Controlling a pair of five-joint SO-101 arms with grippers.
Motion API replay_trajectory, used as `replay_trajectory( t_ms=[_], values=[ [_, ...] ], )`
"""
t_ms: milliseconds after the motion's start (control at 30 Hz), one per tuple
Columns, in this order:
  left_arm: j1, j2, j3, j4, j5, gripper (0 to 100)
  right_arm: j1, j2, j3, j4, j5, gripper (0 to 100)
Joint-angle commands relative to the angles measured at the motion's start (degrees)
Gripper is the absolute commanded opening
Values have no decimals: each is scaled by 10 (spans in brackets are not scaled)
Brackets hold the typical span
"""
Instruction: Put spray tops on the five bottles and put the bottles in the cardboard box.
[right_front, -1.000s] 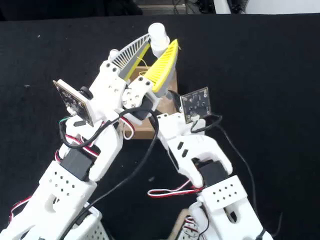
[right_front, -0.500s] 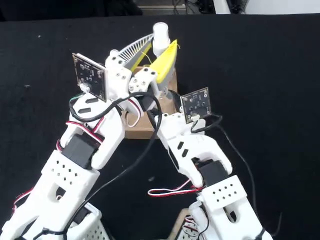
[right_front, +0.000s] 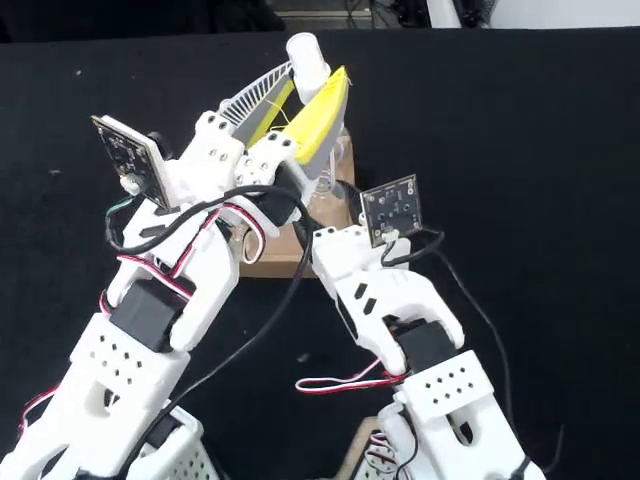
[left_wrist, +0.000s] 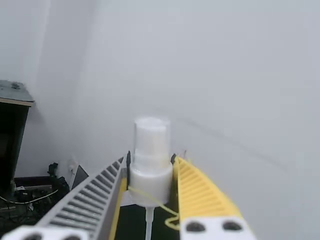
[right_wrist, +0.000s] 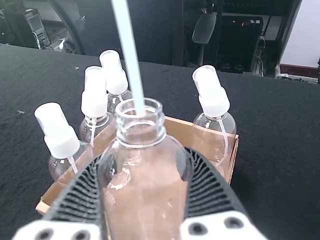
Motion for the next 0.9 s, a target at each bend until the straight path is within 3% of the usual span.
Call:
replay_trajectory(
  t_ms=[0,867],
  values=[
    [-22,16,-27,-14,8,29,-7,-20,-6,-18,1,11],
    [-62,15,-48,-13,12,29,-9,-20,-4,-18,0,11]
  ],
)
